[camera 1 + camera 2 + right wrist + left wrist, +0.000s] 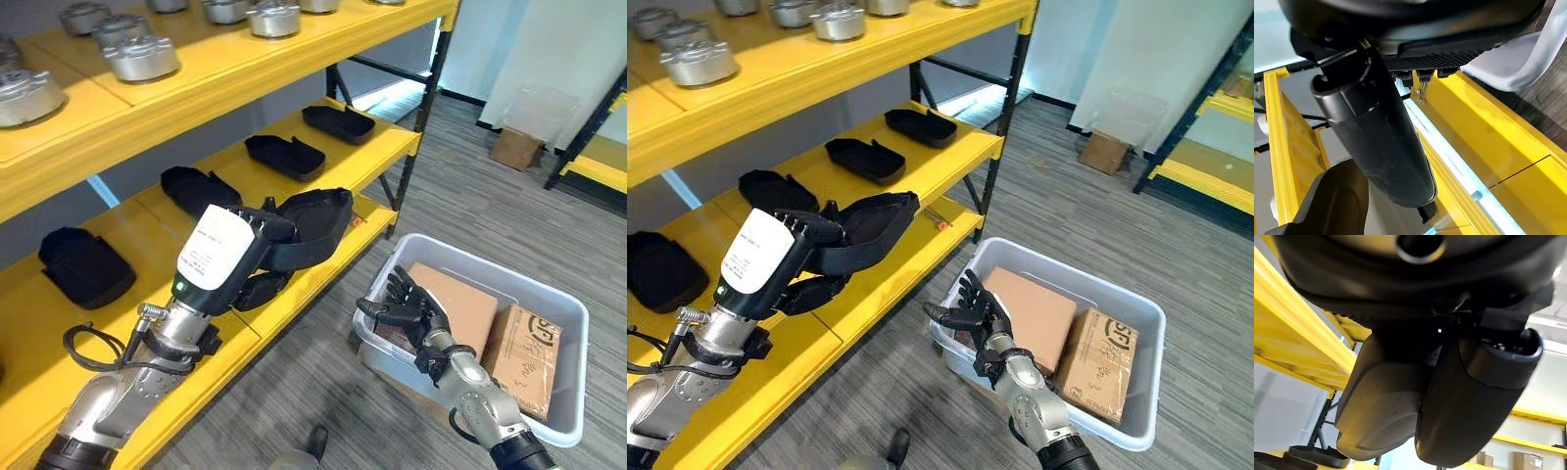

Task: Move parts from the plastic box to the shelf.

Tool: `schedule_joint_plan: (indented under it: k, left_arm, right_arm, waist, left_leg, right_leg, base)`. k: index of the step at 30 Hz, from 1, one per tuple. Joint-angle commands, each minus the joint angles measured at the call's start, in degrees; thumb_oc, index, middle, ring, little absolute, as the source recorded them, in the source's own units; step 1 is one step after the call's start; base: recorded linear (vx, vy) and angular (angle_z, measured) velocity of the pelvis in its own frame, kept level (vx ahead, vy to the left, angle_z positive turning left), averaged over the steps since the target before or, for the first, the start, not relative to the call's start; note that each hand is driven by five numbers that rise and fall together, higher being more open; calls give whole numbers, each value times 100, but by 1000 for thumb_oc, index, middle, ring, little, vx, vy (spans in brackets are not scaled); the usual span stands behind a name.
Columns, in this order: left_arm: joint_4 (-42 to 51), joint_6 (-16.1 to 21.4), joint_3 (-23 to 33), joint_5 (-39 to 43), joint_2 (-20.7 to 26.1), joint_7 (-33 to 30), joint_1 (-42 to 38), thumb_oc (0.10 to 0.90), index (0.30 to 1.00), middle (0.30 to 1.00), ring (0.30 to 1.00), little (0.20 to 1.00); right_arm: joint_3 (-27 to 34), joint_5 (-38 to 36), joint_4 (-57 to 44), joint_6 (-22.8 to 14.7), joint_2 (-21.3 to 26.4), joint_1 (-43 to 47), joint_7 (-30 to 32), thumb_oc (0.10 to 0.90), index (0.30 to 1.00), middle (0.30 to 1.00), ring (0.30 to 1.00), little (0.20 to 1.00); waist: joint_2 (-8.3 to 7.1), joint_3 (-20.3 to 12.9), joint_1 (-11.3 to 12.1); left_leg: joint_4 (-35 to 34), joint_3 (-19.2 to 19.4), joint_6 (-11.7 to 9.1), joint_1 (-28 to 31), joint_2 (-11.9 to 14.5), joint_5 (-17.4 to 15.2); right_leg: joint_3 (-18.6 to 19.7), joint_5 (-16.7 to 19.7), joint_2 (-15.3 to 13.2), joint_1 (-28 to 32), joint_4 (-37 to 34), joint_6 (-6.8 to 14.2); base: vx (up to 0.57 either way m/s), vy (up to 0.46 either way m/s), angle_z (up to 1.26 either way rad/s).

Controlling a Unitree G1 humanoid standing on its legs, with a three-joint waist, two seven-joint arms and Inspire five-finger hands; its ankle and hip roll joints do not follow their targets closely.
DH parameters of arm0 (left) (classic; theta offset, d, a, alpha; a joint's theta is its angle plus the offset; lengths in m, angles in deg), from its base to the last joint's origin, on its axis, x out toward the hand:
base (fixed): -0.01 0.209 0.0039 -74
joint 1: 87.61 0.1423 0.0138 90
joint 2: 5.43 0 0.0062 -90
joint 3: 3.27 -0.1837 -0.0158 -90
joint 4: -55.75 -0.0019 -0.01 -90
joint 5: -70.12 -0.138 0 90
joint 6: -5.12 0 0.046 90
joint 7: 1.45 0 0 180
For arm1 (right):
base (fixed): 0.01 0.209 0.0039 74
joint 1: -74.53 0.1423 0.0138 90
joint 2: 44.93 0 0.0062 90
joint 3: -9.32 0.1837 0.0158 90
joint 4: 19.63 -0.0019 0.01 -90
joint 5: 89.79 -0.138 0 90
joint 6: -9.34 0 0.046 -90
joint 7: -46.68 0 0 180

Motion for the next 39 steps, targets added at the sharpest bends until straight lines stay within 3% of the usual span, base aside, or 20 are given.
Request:
schedule_joint_plan:
  k: [1,2,3,7,11,23,25,26,28,30,32,39]
  left_arm:
    - [293,554,-313,406,225,-673,-1412,400,300,300,300,300]
    - [116,609,-635,582,249,-624,-1808,400,300,300,300,300]
    - [78,608,-703,647,274,-608,-1909,400,300,300,300,300]
    - [119,655,-624,867,239,-399,-1814,400,300,300,300,300]
    - [119,629,-361,698,230,-631,-1511,400,300,300,300,300]
    - [180,261,-67,348,207,-847,-1086,400,300,300,300,300]
    - [174,211,-35,365,211,-859,-1086,400,300,300,300,300]
    - [162,200,-82,374,156,-858,-1167,400,300,300,300,300]
    - [116,153,-216,396,2,-823,-1345,400,300,300,300,300]
    - [115,164,-274,398,-117,-727,-1431,400,300,300,300,300]
    - [229,229,-244,411,-346,-557,-1448,400,300,300,300,300]
    - [335,109,-230,300,-490,-696,-1320,400,300,300,300,300]
  right_arm:
    - [129,20,-243,-968,34,541,300,900,1000,1000,1000,1000]
    - [201,42,-248,-1011,57,516,448,900,1000,1000,1000,1000]
    - [218,39,-237,-1010,69,521,463,900,1000,1000,1000,1000]
    - [444,224,84,-906,75,535,84,900,1000,1000,1000,1000]
    - [441,230,48,-945,80,454,-22,900,1000,1000,1000,1000]
    - [434,406,52,-814,88,365,-178,900,1000,1000,1000,1000]
    - [430,395,30,-796,102,317,-178,900,1000,1000,1000,1000]
    - [454,396,2,-817,106,250,-130,900,1000,1000,1000,1000]
    - [523,412,-38,-865,106,132,-89,900,1000,1000,1000,1000]
    - [591,442,-73,-871,99,55,-95,900,1000,1000,1000,1000]
    - [780,525,-250,-837,117,-98,-120,900,1000,1000,1000,1000]
    - [909,591,-408,-528,352,61,-201,900,1000,1000,1000,1000]
  waist:
    - [-67,-550,-348]
    - [-61,-557,-500]
    - [-63,-555,-533]
    - [-39,-362,-485]
    - [-6,-71,-461]
    - [109,190,-439]
    - [155,188,-512]
    - [142,174,-631]
    - [130,138,-817]
    - [119,135,-918]
    - [79,104,-1119]
    - [-46,-38,-1382]
  left_leg:
    - [-17,-464,-90,97,209,-313]
    - [-17,-757,-54,33,86,-204]
    - [-17,-819,-50,27,58,-185]
    - [-16,-1122,-103,-31,58,-45]
    - [88,-1203,-190,-196,180,73]
    - [128,-1170,-288,-527,285,97]
    - [55,-829,-330,-654,397,109]
    - [-1,-323,-358,-726,523,66]
    - [-17,285,-414,-801,706,33]
    - [-17,604,-434,-802,801,29]
    - [79,1282,-435,-577,1080,75]
    - [912,1582,-453,34,1669,-165]
  right_leg:
    - [1095,23,48,-252,411,83]
    - [1469,-74,371,-385,598,-68]
    - [1554,-97,450,-411,637,-108]
    - [1622,-344,784,-514,977,-376]
    - [1599,-630,999,-672,1475,-546]
    - [1678,-1027,1177,-745,2091,-660]
    - [1583,-999,1165,-751,2063,-643]
    - [1452,-1011,1118,-716,2020,-645]
    - [1275,-989,1089,-690,1947,-630]
    - [1163,-952,1064,-667,1897,-607]
    - [877,-883,924,-662,1808,-554]
    - [635,-851,394,-1017,2171,-519]
  base:
    - [-55,-63,168]
    - [-59,-75,201]
    - [-52,-73,194]
    - [-54,-139,87]
    - [-113,-109,3]
    - [-34,-29,-1]
    - [-64,8,0]
    - [-57,15,11]
    - [-33,32,44]
    - [-36,56,152]
    - [-112,160,122]
    - [-41,212,33]
